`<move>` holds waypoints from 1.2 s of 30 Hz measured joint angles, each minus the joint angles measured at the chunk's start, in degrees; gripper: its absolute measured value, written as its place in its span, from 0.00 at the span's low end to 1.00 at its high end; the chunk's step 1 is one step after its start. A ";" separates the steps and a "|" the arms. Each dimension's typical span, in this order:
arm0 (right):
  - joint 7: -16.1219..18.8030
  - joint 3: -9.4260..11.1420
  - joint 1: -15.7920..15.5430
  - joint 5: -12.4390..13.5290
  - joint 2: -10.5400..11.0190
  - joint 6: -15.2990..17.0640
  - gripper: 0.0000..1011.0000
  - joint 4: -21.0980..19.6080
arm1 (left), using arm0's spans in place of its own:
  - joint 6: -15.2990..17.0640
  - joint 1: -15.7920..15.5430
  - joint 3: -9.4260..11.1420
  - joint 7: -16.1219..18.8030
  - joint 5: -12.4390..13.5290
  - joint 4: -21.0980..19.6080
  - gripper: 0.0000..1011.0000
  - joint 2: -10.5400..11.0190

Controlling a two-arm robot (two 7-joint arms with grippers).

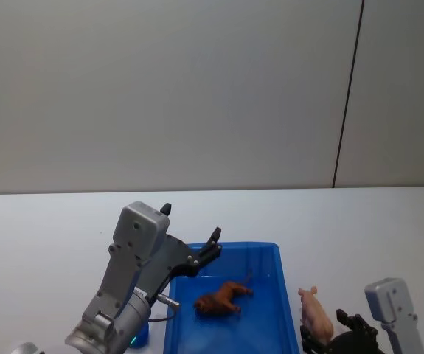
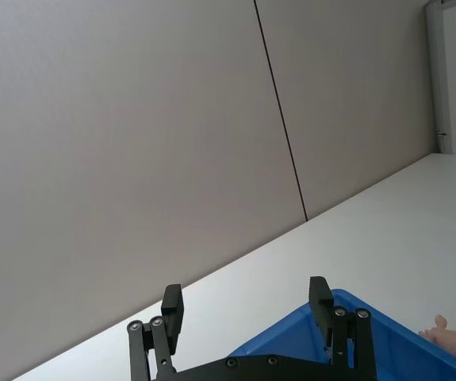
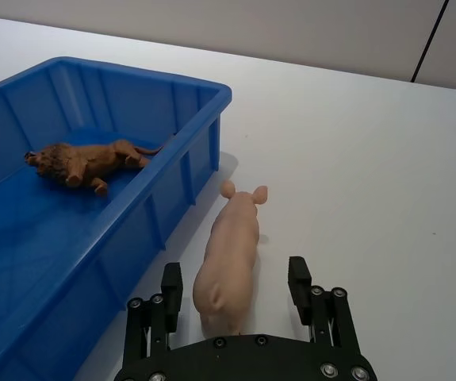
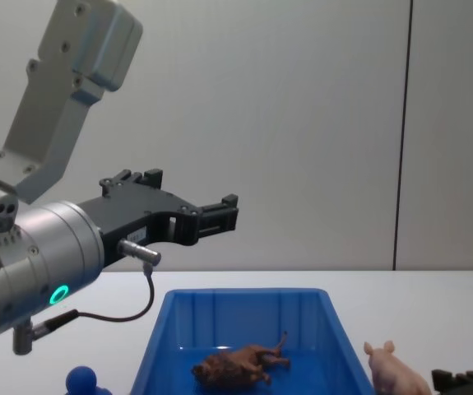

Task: Pick up the two dolls from the table and place them into the box.

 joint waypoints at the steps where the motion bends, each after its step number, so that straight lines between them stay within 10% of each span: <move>1: -0.01 -0.07 0.20 -0.09 -0.18 -0.07 0.83 0.40 | 0.00 0.00 0.00 0.00 0.00 0.00 0.99 0.00; 15: -1.11 -0.27 0.84 -0.51 -0.98 -0.35 0.39 1.70 | 0.00 0.00 0.00 0.00 0.00 0.00 0.99 0.00; 36: 0.09 -0.08 0.04 0.46 -0.71 -1.50 0.38 -4.54 | 0.00 0.00 0.00 0.00 0.00 0.00 0.99 0.00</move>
